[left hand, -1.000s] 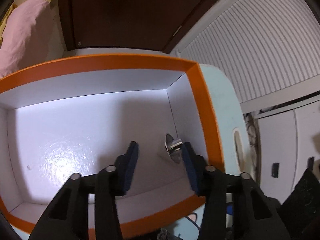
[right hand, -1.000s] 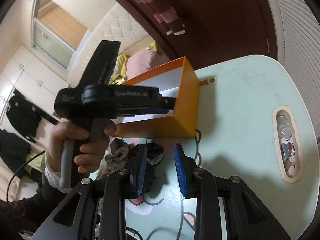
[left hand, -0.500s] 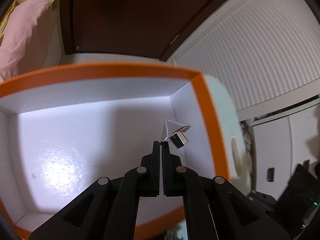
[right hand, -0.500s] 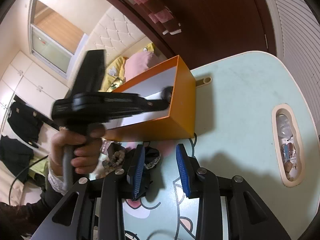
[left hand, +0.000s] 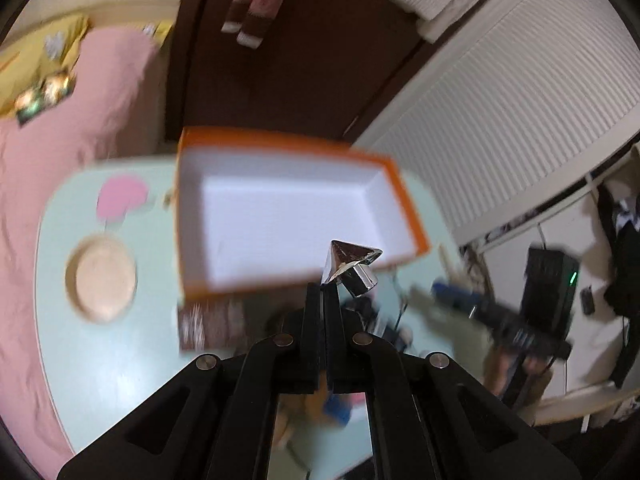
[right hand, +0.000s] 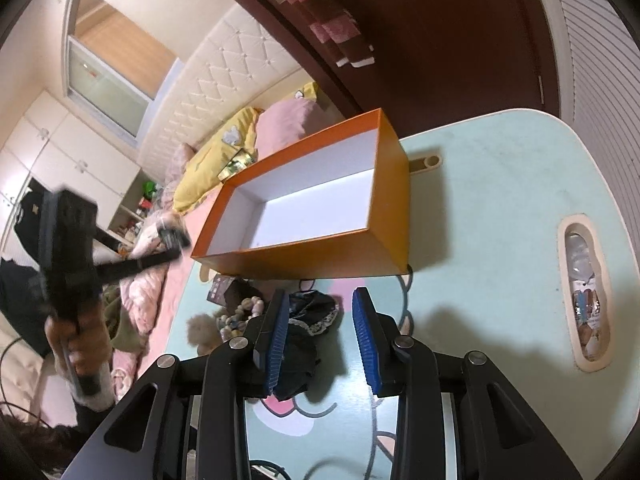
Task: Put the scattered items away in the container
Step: 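Grasp the small silver metal piece in the box with the left tool, then lift the silver piece out and release it on the table with the left tool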
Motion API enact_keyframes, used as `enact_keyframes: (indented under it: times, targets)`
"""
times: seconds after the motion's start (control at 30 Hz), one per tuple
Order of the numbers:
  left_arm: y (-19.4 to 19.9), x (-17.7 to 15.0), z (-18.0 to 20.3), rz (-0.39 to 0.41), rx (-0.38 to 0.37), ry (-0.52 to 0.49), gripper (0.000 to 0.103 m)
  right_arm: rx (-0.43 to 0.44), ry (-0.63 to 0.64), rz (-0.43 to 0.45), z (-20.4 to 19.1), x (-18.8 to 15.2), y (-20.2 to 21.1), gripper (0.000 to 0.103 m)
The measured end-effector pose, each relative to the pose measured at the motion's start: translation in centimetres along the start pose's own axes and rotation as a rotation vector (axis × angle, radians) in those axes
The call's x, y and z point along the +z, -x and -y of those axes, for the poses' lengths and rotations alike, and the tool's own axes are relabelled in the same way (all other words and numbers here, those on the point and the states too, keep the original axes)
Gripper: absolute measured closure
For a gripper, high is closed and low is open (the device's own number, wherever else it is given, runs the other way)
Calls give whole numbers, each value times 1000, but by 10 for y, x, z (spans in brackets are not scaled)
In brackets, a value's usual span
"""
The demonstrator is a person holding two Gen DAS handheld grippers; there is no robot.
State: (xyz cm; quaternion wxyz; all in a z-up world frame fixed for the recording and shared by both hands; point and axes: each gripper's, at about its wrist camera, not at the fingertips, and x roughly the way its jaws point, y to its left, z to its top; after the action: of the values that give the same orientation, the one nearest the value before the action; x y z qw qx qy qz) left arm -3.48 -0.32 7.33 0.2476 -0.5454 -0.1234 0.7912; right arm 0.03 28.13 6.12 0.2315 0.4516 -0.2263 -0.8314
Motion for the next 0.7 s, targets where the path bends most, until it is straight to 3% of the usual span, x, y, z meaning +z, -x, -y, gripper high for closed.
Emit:
enact_keyframes:
  times: [0.23,0.27,0.33,0.4,0.5,0.63,0.7]
  targets:
    - [-25,-46,-23,-45,-27,113,101,-14,51,-14,-21,-5,-1,71]
    - [-27,-48,-22,-28,-32,119,98,-20,58,-15,-24,-6,-2,71]
    - [-25,-51,-17,14,-1,96,80,-51,80,-9,-32,-8,-2,66]
    - [-18,-53,-10,71,70,51,67,-90,108,8,-40,-13,-1,58]
    - [1,-62,-3,174,162,10,53,-145,163,26,-54,-24,0,58]
    - [16,-88,2,243,181,-12,48,-175,212,18,-65,-48,-3,56]
    - [22,-106,-4,275,199,-10,47,-205,251,2,-69,-62,-8,50]
